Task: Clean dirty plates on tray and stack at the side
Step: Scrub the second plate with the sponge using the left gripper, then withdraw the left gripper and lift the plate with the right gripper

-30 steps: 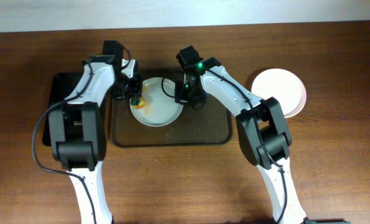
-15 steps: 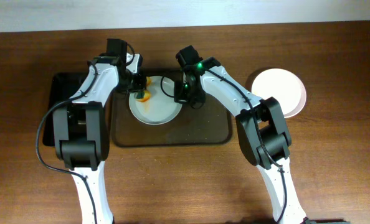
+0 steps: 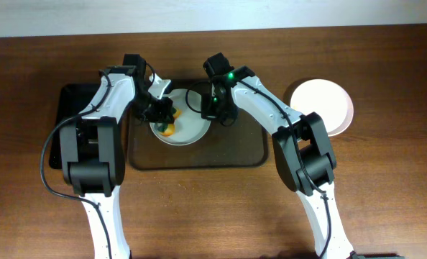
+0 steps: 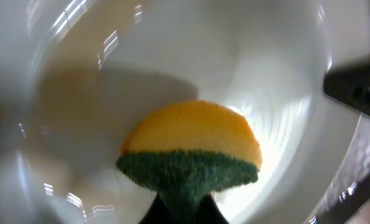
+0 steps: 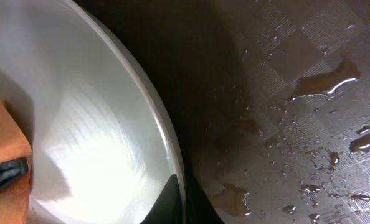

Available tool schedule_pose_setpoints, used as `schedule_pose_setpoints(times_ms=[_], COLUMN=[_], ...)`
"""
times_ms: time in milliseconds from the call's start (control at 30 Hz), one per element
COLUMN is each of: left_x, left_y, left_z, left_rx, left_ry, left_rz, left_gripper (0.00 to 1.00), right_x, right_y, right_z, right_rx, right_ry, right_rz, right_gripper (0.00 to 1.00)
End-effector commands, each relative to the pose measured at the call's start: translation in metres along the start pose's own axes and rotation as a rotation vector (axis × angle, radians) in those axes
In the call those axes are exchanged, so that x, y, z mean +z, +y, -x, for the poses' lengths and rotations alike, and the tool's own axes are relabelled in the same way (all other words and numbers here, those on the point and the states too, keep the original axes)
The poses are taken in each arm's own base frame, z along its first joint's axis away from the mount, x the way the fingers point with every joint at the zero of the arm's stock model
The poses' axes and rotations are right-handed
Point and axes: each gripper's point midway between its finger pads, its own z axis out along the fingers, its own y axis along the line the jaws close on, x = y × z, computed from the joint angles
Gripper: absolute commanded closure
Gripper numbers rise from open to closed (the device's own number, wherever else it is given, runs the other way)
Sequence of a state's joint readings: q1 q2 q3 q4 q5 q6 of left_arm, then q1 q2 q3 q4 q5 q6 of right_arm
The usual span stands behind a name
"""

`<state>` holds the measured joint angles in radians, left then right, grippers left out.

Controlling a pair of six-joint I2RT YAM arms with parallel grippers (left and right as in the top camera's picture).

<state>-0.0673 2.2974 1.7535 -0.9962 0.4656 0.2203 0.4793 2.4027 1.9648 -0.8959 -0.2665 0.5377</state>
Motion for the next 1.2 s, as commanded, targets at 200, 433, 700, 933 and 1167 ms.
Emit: schedule_pose_setpoints(times_ms=[200, 433, 700, 933, 1167], left_x=[-0.007, 0.004, -0.039, -0.122, -0.123], left_y=[0.087, 0.050, -0.014, 0.028, 0.032], left_z=[0.043, -0.016, -0.004, 0.051, 0.054], left_rx=[-0.152, -0.129, -0.120, -0.188, -0.187], left_ry=[-0.182, 0.109, 0.109, -0.166, -0.179], left_rz=[0.525, 0.532, 0.051, 0.107, 0.110], left_gripper=[0.99, 0.99, 0.99, 0.99, 0.99], right_x=[0.011, 0.011, 0.010, -0.037, -0.158], right_y=[-0.015, -0.014, -0.012, -0.009, -0.046], right_z=[-0.002, -0.001, -0.006, 0.002, 0.017], right_rx=[0.008, 0.008, 0.013, -0.067, -0.115], right_ry=[0.013, 0.011, 0.042, 0.050, -0.243], right_rz=[-0.050, -0.048, -0.021, 0.117, -0.266], right_gripper=[0.96, 0.96, 0.96, 0.96, 0.96])
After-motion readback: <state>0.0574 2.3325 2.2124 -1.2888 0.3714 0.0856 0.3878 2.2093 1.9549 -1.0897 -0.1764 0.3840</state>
